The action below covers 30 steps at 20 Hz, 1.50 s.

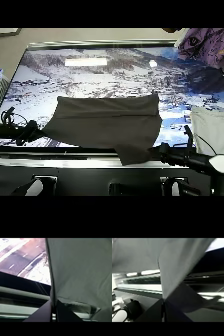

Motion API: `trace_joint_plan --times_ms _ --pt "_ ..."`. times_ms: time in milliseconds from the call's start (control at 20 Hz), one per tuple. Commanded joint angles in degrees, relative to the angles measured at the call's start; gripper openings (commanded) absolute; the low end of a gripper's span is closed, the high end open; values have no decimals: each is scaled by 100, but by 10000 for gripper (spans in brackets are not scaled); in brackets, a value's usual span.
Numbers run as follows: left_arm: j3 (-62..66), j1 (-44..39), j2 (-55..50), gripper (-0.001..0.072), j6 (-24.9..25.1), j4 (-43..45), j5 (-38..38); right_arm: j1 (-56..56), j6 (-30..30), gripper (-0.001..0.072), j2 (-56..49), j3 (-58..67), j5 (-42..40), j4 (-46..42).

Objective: Fold the clothes and pants, and hang the long-sleeved shirts on hangers.

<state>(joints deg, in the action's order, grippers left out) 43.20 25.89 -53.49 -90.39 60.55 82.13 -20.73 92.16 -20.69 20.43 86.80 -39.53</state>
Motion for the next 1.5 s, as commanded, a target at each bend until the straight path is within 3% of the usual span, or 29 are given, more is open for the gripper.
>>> trace_joint_plan --times_ms 0,200,400,800,950,1100,1450 --pt "-57 -2 514 12 -155 96 -225 -2 516 27 474 402 127 -179" --pt "356 -4 74 12 -131 96 -1104 -2 -271 27 -730 916 -603 -157" --pt "686 -164 -804 12 343 -420 -1869 -2 -1165 27 -2441 1631 -1078 173" --pt "1486 -1049 -2509 12 452 -402 -2820 9 -1965 27 -4905 2973 -2028 188" --pt "1996 -1220 -3029 12 450 -402 -2868 459 -2059 27 -5346 3136 -2640 111" --pt "2424 -1303 -3421 12 444 -404 -2868 966 -1781 27 -5687 3423 -3287 -201" --pt "2973 -1346 -3773 12 378 -398 -3101 1169 -935 27 -6190 4236 -3633 -1071"
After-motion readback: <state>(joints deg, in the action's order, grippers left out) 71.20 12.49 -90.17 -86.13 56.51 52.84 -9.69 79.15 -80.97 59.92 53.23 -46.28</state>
